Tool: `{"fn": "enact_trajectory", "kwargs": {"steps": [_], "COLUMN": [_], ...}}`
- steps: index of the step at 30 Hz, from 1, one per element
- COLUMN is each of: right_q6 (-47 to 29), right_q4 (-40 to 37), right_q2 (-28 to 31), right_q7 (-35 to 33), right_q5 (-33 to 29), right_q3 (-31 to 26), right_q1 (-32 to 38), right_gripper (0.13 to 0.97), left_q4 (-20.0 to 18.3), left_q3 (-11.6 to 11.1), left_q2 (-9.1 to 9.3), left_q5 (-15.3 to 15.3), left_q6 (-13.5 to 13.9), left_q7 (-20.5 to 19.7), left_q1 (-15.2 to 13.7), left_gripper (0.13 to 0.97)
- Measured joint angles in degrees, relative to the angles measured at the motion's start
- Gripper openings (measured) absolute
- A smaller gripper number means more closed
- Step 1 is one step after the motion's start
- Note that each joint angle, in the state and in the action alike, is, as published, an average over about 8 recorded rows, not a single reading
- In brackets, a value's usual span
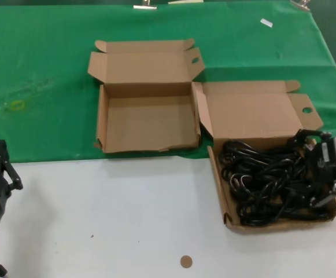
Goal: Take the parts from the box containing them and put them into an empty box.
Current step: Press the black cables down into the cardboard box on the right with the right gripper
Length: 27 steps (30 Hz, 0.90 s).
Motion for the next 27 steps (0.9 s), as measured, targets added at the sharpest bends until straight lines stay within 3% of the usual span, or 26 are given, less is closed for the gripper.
{"fn": "enact_trajectory", "kwargs": {"steps": [3, 12, 20, 24, 27], "right_q6": [-1.17, -3.54, -5.11, -6.02, -6.68], "right_q4": [-1.75, -3.94, -2.61, -1.28, -0.18], "right_q2": [-2.05, -5.76, -6.0, -5.48, -5.02], "right_q7": [-0.47, -0.53, 0.96, 2.04, 3.0], "right_q5": [-1.81, -6.3, -8.56, -9.07, -9.36], "right_q3": [0.75, 2.61, 4.29, 5.23, 5.95], "right_q1": [0.73, 1.68, 0.43, -0.42, -0.97], "right_gripper": [0.795, 0.604, 0.386, 0.386, 0.33], "left_q4": [0.0, 0.0, 0.0, 0.0, 0.0], "left_q3": [0.0, 0.0, 0.0, 0.0, 0.0], "left_q2": [0.0, 0.0, 0.0, 0.0, 0.0], "left_q5": [0.0, 0.0, 0.01, 0.01, 0.01], "left_q6": [0.0, 0.0, 0.0, 0.0, 0.0], "left_q7": [0.0, 0.0, -0.01, -0.02, -0.02], "left_q1": [0.0, 0.0, 0.0, 0.0, 0.0], "left_gripper": [0.144, 0.144, 0.144, 0.144, 0.144]}}
